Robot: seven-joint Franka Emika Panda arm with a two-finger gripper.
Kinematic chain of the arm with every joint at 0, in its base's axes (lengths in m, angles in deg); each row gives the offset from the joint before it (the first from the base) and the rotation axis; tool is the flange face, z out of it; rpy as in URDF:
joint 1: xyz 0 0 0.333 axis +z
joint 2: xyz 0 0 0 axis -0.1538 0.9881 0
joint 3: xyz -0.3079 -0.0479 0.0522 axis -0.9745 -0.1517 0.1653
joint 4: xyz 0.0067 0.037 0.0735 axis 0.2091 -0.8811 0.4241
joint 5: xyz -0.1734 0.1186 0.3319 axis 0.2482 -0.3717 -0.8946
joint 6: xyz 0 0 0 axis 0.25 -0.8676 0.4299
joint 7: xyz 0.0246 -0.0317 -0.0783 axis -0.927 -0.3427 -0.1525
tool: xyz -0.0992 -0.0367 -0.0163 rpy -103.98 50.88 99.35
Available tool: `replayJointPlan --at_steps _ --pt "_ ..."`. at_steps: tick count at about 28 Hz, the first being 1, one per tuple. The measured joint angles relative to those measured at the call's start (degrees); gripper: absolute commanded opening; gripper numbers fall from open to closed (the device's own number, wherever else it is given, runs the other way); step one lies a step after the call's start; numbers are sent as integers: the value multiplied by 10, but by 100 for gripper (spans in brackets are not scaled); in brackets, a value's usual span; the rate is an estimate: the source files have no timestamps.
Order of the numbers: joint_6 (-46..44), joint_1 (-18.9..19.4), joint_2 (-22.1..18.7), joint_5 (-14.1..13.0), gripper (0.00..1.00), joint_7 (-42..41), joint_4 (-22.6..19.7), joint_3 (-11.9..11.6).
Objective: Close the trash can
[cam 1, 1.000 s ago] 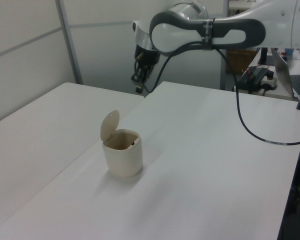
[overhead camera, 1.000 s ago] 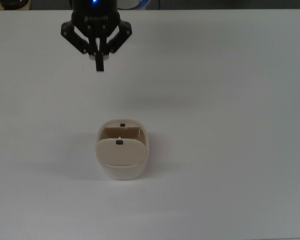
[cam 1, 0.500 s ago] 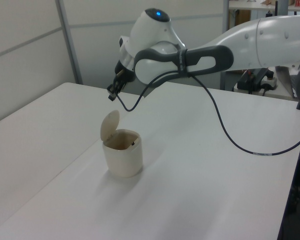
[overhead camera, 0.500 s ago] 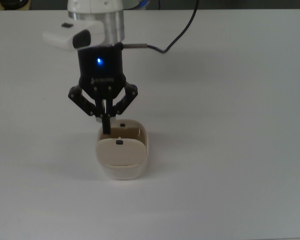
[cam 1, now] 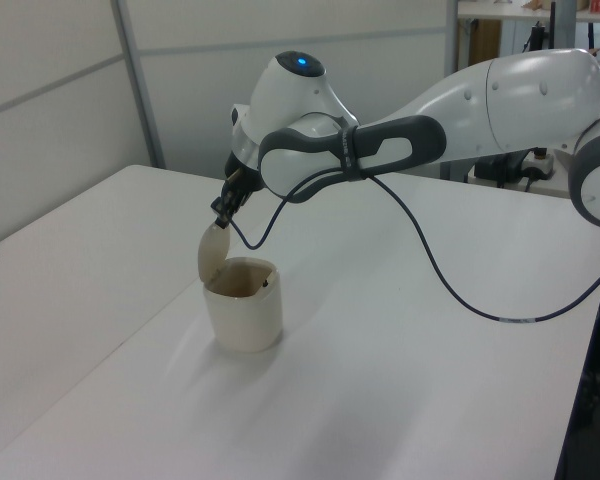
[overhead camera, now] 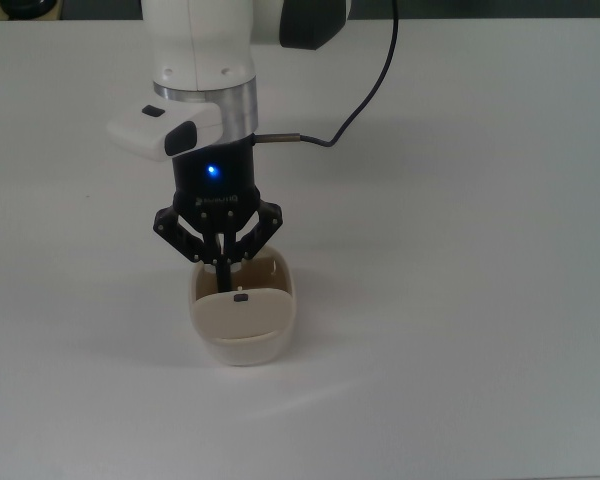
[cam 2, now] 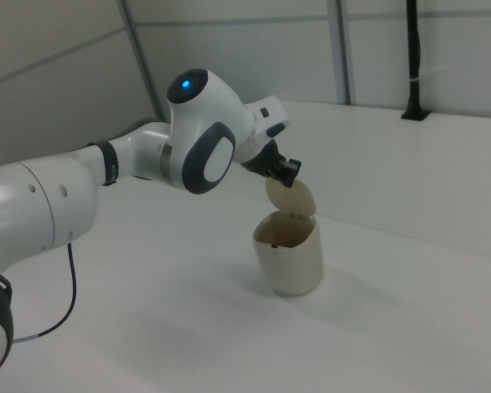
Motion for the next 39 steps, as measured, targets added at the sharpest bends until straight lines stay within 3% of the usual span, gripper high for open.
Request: replayJointPlan --at_steps 9,15,23,39 --pt "-37 2 -3 0 0 -5 4 0" --pt "-57 -2 -31 -45 0 -25 15 -4" --pt "-54 -5 -50 -50 0 -32 17 -3" --pt "58 -1 21 -50 0 -39 16 0"
